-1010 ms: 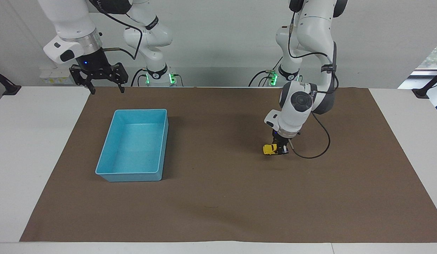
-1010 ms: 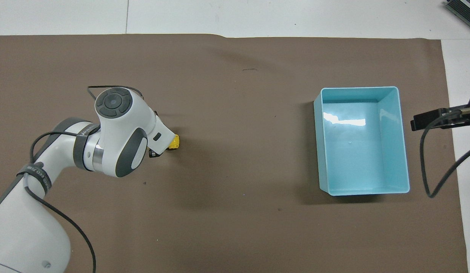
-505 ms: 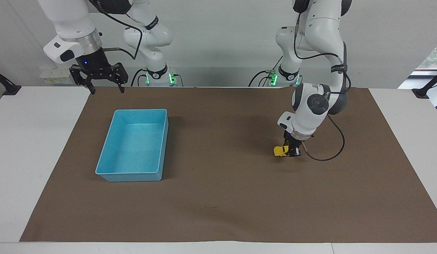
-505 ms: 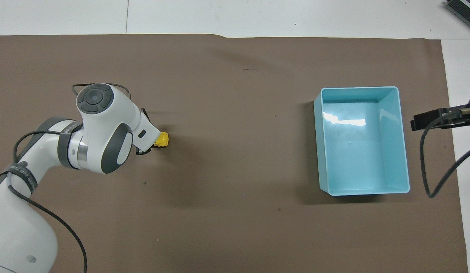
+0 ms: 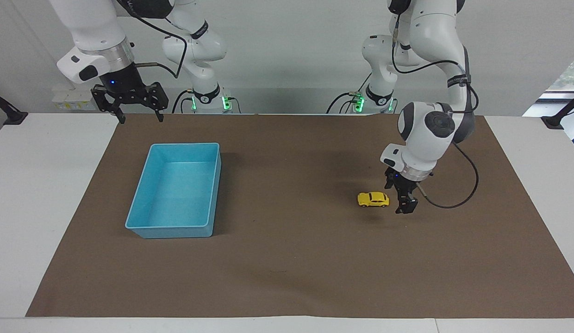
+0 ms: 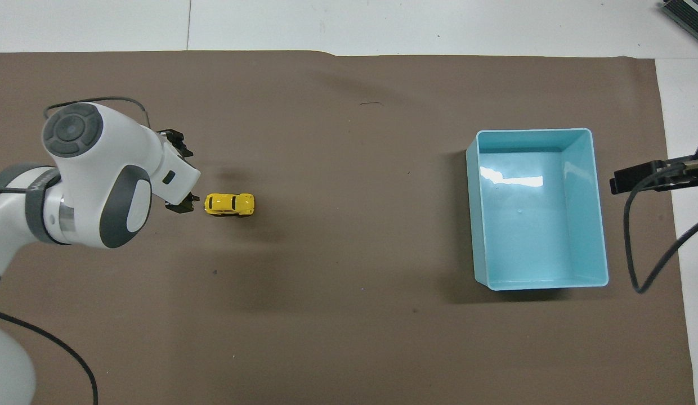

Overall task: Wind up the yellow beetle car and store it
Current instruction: 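Release the car and withdraw the left gripper to rest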

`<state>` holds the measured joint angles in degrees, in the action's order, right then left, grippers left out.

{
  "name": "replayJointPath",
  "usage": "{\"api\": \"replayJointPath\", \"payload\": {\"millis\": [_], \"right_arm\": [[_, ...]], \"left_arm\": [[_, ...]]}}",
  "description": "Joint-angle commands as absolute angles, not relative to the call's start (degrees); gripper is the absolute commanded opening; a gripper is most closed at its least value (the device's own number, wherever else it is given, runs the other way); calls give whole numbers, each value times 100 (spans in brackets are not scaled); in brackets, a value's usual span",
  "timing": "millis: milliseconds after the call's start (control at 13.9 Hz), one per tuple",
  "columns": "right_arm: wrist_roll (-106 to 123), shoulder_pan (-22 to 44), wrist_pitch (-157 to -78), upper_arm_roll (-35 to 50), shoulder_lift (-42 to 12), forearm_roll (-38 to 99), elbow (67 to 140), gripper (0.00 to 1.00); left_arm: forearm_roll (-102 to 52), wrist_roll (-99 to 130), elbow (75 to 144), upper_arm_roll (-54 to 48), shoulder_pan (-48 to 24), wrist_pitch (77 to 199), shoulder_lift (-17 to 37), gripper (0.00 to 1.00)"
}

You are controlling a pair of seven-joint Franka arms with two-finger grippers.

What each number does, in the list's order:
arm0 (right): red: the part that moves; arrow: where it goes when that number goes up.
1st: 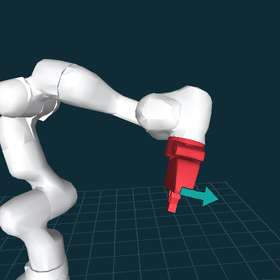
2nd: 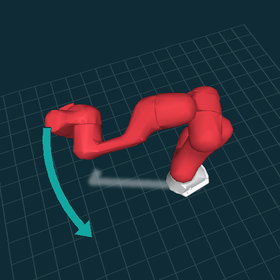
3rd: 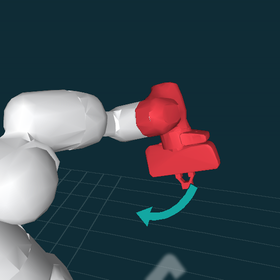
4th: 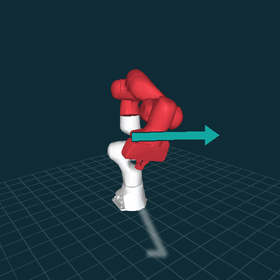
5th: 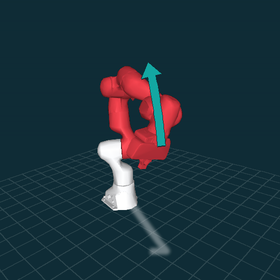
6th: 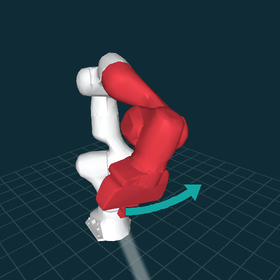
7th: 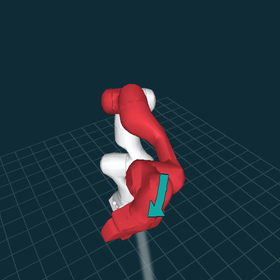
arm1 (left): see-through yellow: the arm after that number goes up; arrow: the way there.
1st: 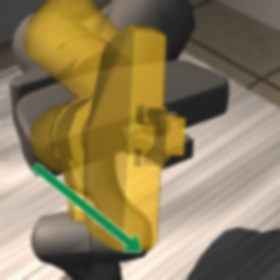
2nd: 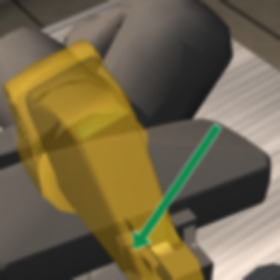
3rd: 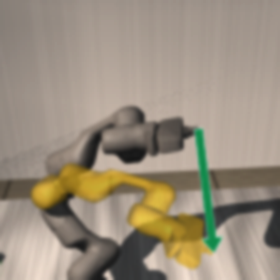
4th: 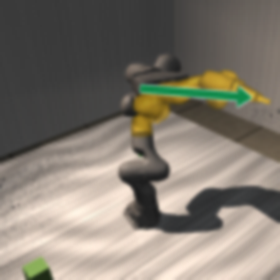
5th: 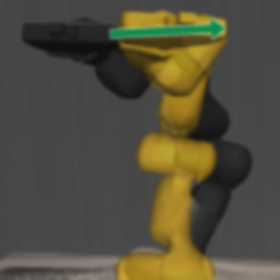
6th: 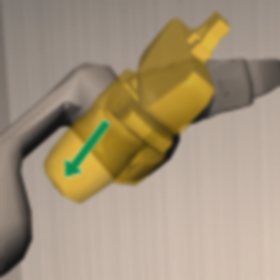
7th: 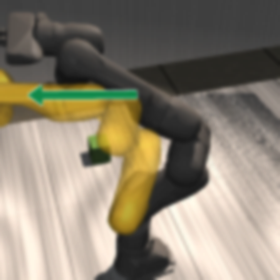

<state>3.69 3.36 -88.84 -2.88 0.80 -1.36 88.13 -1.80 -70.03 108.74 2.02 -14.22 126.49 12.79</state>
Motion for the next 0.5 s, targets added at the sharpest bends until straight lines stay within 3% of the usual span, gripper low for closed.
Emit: {"api": "replayJointPath", "payload": {"millis": [0,433], "right_arm": [[290,290,-8816,-264,123,-97,8824,100],[299,290,-8815,-272,123,-97,8824,100]], "left_arm": [[-97,-6034,10837,158,-1231,12410,941,100],[-105,-2607,10382,290,-1046,11614,475,100]]}}
